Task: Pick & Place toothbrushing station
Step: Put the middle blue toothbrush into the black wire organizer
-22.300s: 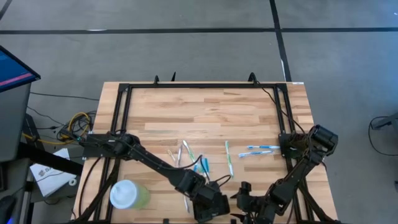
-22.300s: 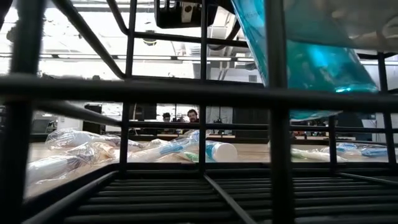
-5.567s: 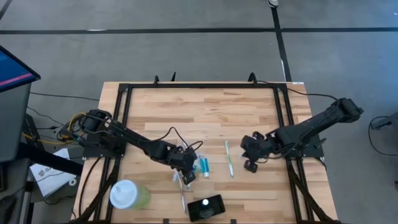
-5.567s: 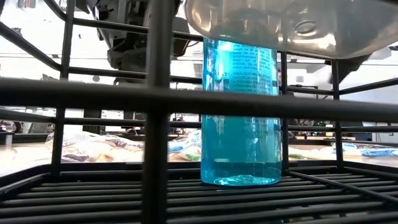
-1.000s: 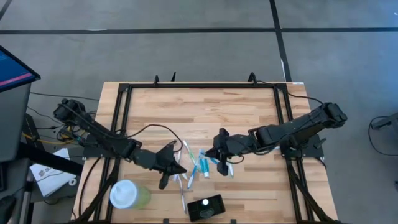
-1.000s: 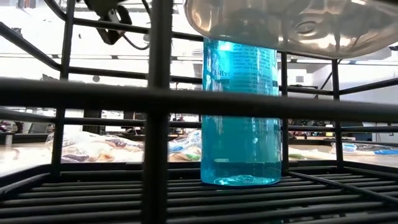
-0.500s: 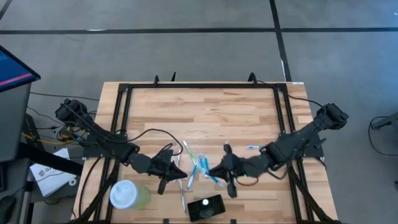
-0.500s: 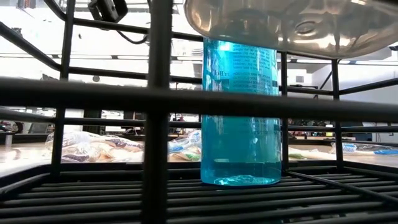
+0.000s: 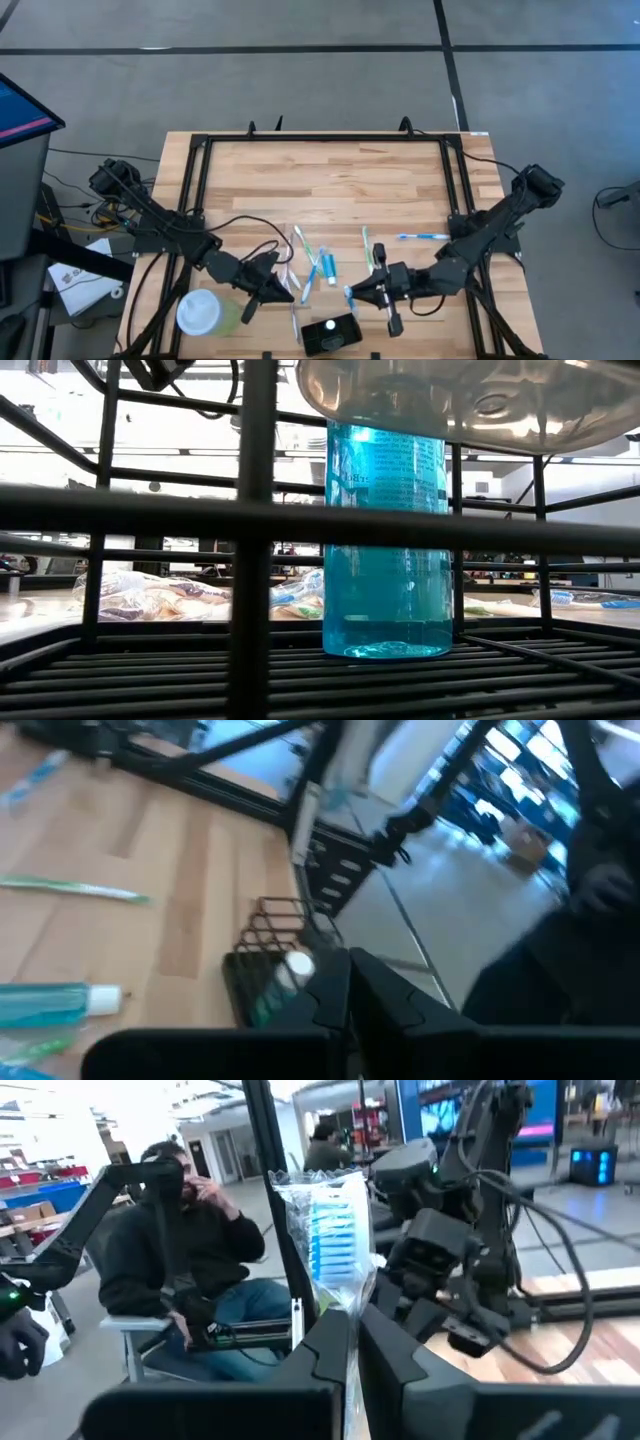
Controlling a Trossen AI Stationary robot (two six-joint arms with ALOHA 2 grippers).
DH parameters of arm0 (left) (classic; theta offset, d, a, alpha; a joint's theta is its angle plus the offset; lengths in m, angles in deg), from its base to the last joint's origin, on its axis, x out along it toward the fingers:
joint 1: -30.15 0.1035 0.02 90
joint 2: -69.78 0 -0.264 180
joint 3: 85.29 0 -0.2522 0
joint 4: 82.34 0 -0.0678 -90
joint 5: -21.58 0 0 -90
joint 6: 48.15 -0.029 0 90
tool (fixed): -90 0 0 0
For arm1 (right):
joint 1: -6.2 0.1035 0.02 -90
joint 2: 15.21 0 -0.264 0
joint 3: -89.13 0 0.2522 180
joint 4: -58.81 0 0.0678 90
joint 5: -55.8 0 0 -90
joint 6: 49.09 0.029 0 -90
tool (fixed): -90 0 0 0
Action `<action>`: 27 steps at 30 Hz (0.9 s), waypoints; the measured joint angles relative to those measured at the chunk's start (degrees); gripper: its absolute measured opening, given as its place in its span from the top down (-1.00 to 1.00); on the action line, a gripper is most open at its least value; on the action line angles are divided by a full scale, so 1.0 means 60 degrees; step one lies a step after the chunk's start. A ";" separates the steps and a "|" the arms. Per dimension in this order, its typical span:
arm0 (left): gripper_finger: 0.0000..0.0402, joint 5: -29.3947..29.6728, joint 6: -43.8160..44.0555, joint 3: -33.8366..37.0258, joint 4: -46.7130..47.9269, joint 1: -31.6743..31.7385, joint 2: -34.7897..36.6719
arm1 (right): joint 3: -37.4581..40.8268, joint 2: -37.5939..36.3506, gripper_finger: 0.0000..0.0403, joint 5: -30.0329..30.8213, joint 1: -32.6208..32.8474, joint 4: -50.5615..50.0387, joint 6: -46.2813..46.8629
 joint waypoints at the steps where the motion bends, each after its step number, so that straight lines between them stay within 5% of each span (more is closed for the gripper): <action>1: 0.98 -0.0011 -0.0179 0.0000 -0.0001 -0.0007 0.0000 | 0.0097 0.0001 0.98 -0.0002 -0.0011 0.0239 -0.0083; 10: 0.98 0.0274 -0.4861 -0.0004 -0.0551 0.0255 0.0000 | 0.0780 0.0009 0.98 0.0030 -0.0311 0.1410 -0.0880; 27: 0.98 0.0271 -0.4914 -0.0015 -0.1081 0.0262 0.0004 | 0.2791 0.1664 0.99 -0.0862 0.0111 0.7356 -0.1793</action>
